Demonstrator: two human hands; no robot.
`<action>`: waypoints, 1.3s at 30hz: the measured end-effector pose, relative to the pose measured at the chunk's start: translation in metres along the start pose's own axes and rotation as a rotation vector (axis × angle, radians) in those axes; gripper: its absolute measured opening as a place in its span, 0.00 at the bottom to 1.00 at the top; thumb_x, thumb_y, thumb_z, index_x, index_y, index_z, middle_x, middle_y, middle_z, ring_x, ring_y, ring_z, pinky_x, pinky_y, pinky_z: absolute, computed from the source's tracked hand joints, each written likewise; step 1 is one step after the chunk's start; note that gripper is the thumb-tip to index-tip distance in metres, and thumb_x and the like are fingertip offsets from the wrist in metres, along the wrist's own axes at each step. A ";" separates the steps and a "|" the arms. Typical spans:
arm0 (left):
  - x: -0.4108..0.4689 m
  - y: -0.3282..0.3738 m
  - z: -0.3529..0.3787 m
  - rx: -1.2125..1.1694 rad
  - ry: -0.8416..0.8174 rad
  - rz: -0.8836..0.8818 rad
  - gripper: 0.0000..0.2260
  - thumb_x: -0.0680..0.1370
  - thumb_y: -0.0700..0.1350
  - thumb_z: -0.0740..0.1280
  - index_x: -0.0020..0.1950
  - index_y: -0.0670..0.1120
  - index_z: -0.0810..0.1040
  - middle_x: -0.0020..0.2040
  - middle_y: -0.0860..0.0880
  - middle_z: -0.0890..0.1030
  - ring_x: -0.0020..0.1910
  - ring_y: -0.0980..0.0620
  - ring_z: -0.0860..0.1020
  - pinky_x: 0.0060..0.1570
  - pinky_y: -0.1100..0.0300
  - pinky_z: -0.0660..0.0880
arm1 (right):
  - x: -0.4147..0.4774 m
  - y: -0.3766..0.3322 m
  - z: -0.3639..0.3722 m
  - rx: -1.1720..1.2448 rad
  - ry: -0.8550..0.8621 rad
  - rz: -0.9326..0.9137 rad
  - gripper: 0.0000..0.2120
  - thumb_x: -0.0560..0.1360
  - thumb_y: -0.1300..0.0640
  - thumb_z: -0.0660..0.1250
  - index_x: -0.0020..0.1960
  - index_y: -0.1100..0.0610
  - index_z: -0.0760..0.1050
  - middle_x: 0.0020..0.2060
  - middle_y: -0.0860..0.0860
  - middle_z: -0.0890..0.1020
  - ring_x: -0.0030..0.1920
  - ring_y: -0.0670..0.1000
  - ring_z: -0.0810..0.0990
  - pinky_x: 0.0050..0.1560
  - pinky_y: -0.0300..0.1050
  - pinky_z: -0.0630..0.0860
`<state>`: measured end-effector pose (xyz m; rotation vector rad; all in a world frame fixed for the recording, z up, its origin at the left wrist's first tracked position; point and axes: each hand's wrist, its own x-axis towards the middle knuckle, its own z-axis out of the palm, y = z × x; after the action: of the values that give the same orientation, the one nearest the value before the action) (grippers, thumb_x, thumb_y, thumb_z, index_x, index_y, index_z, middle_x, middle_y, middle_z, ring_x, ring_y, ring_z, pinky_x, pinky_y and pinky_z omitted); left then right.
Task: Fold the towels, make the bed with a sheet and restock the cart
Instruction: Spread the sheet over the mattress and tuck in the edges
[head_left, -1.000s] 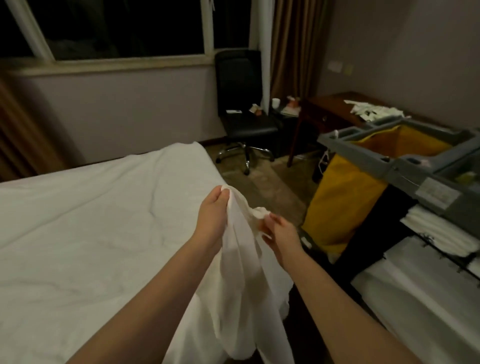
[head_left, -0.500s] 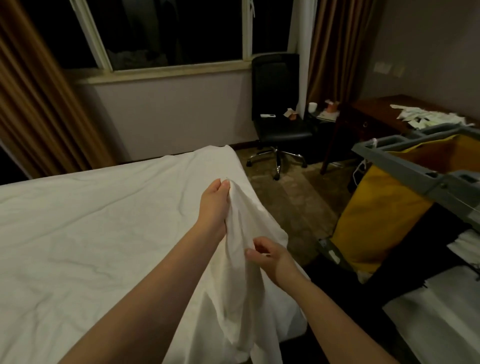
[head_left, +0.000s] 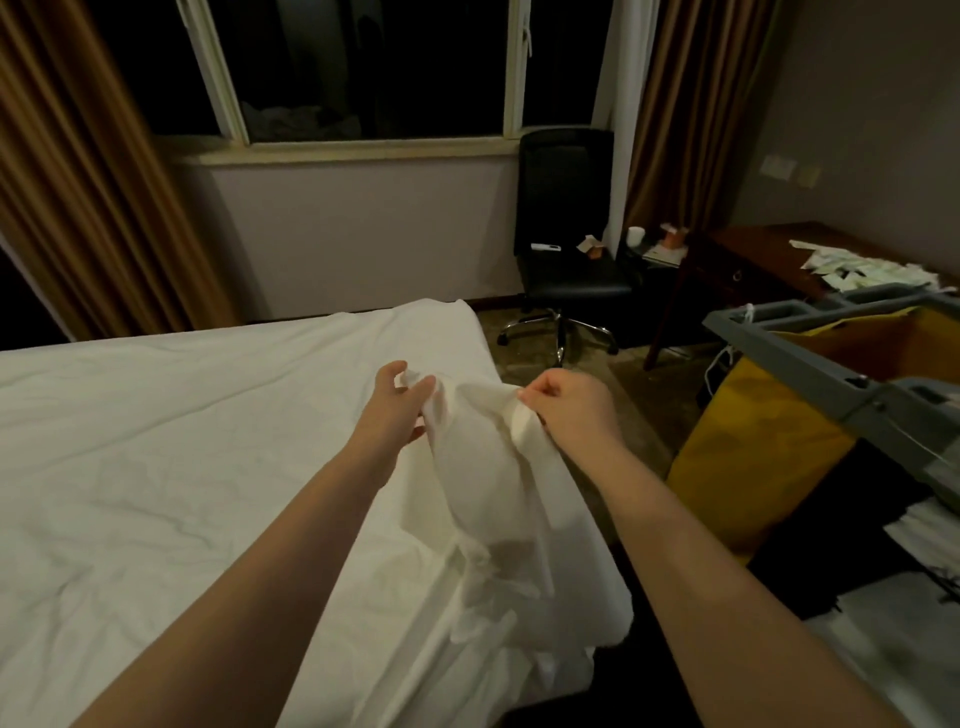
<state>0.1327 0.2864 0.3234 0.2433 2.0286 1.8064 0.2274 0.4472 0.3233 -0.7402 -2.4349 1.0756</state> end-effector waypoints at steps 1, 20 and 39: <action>-0.003 -0.002 0.002 0.053 -0.020 0.018 0.24 0.80 0.49 0.62 0.74 0.51 0.58 0.70 0.44 0.67 0.63 0.43 0.72 0.62 0.48 0.72 | 0.002 -0.002 0.001 -0.007 0.002 -0.012 0.07 0.76 0.53 0.67 0.44 0.55 0.79 0.36 0.44 0.77 0.40 0.45 0.76 0.44 0.43 0.75; -0.011 -0.008 -0.009 0.440 0.193 0.360 0.09 0.80 0.43 0.61 0.50 0.49 0.80 0.47 0.56 0.78 0.48 0.56 0.74 0.47 0.65 0.66 | 0.004 0.004 0.004 -0.057 -0.056 -0.074 0.07 0.78 0.52 0.64 0.45 0.55 0.75 0.38 0.46 0.76 0.39 0.44 0.74 0.37 0.35 0.69; -0.027 -0.060 0.030 0.822 -0.064 0.131 0.17 0.78 0.48 0.64 0.62 0.40 0.70 0.56 0.41 0.78 0.55 0.39 0.76 0.43 0.58 0.66 | 0.006 -0.032 -0.010 0.704 0.110 0.111 0.13 0.81 0.56 0.59 0.39 0.55 0.73 0.30 0.48 0.70 0.33 0.46 0.69 0.43 0.42 0.70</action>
<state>0.1773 0.2947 0.2676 0.6614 2.6430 0.9054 0.2183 0.4380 0.3543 -0.6636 -1.7417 1.7368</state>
